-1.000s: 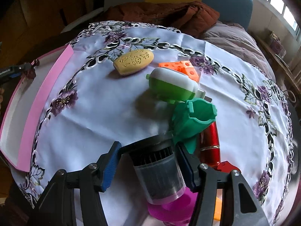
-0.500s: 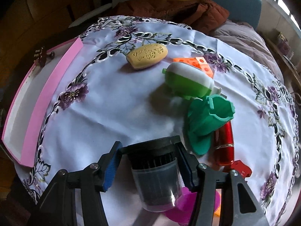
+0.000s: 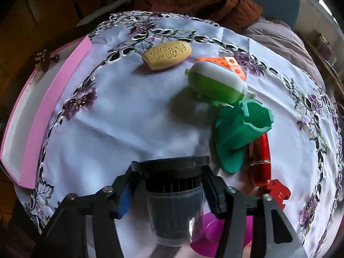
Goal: Organize rigid objects
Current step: 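Carry the clear cup into the tray beside the comb and open the right gripper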
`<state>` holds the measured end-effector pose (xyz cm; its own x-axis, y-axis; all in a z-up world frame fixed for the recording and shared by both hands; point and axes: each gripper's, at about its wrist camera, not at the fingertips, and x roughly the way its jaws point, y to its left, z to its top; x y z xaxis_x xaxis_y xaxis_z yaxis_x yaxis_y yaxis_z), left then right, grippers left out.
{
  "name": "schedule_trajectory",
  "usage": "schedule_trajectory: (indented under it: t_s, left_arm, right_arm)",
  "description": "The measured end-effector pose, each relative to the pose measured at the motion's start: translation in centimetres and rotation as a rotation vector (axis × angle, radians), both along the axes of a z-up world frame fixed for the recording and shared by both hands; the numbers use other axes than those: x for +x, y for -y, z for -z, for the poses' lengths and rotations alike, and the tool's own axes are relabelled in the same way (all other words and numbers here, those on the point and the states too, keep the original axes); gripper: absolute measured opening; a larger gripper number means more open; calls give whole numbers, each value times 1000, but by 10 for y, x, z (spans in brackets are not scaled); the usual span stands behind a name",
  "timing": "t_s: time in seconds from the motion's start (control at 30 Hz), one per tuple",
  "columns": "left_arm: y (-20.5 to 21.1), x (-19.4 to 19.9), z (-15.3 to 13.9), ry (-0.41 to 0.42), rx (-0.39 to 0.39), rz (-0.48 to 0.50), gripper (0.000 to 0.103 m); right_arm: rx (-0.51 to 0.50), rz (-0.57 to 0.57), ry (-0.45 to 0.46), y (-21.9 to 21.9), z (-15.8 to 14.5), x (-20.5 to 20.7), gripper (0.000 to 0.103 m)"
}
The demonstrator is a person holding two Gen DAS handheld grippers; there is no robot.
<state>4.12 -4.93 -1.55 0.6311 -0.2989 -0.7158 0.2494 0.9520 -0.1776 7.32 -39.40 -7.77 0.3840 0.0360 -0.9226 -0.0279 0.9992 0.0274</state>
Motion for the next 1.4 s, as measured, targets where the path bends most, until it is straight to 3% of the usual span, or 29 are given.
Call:
schedule_trajectory:
  t_s: [0.1, 0.2, 0.4, 0.43, 0.47, 0.5, 0.57, 0.73, 1.13, 1.4]
  left_arm:
    - [-1, -3, -4, 23, 14, -12, 94]
    - [-3, -5, -6, 31, 19, -13, 95]
    - [-12, -6, -1, -2, 14, -31, 95]
    - [-14, -6, -1, -2, 16, -38, 95]
    - [-16, -7, -1, -2, 20, -44, 95]
    - [-18, -7, 0, -5, 29, -50, 95]
    - [-23, -8, 0, -5, 35, -59, 95]
    - [-32, -10, 0, -7, 39, -62, 95]
    - [-55, -13, 5, -21, 9, -99, 95]
    - [-75, -11, 12, -43, -20, -156, 95]
  right_arm:
    - [2, 17, 4, 3, -1, 1, 69]
    - [-29, 10, 25, 1, -5, -3, 59]
    - [-60, -21, 47, -5, -6, -4, 55]
    - [-68, -28, 52, -7, -6, -4, 53]
    - [-80, -29, 58, -8, -7, -4, 44]
    - [-74, -29, 65, -8, -9, -5, 43]
    - [-45, -30, 79, -8, -13, -6, 43]
    - [-83, -52, 55, -19, -8, -6, 43]
    - [-31, -58, 124, -62, -40, -2, 43]
    - [115, -149, 224, -130, -80, 12, 43]
